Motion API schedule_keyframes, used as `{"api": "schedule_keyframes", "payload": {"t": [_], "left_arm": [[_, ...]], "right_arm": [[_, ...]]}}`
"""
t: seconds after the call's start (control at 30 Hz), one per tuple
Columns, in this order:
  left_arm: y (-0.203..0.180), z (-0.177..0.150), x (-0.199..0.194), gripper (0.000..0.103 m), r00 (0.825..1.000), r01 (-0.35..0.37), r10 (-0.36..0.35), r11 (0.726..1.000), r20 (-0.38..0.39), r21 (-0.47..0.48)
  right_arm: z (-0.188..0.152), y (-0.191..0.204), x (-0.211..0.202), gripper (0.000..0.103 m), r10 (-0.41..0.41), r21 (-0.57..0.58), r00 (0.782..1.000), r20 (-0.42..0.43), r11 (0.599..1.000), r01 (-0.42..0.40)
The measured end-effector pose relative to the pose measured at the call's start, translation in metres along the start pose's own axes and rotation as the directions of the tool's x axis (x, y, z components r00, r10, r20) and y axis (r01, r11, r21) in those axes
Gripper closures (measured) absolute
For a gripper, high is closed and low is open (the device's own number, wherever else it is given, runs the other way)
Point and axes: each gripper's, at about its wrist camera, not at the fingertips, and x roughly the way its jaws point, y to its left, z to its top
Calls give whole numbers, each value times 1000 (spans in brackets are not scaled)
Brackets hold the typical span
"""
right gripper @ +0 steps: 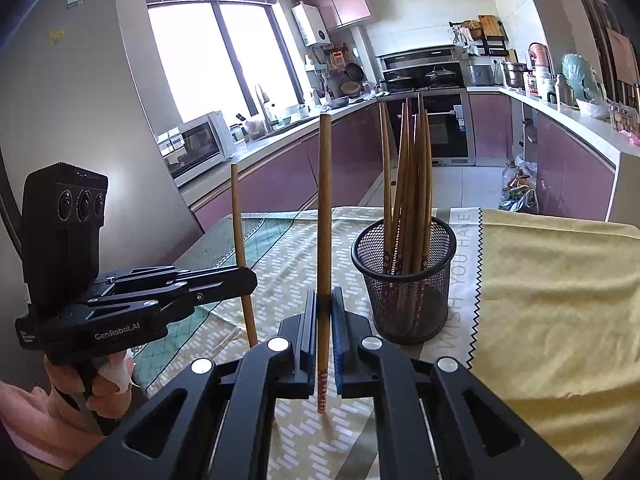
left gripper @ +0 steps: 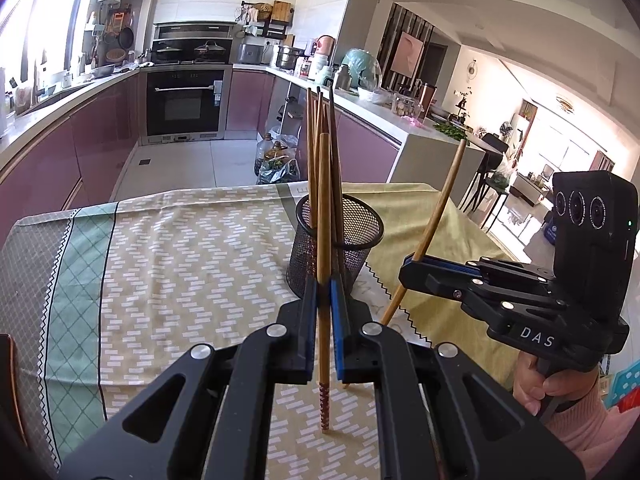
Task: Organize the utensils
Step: 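Lift both held chopsticks upright and carry them over the mesh holder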
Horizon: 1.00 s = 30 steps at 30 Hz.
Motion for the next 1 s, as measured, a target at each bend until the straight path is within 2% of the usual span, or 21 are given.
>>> {"api": "schedule_keyframes", "payload": {"t": [1.0], "left_arm": [[-6,12,-5,96,999,-9,8,1000,40,14]], "right_arm": [[14,-1,-9,97,-21,-16,999,46,1000,22]]}}
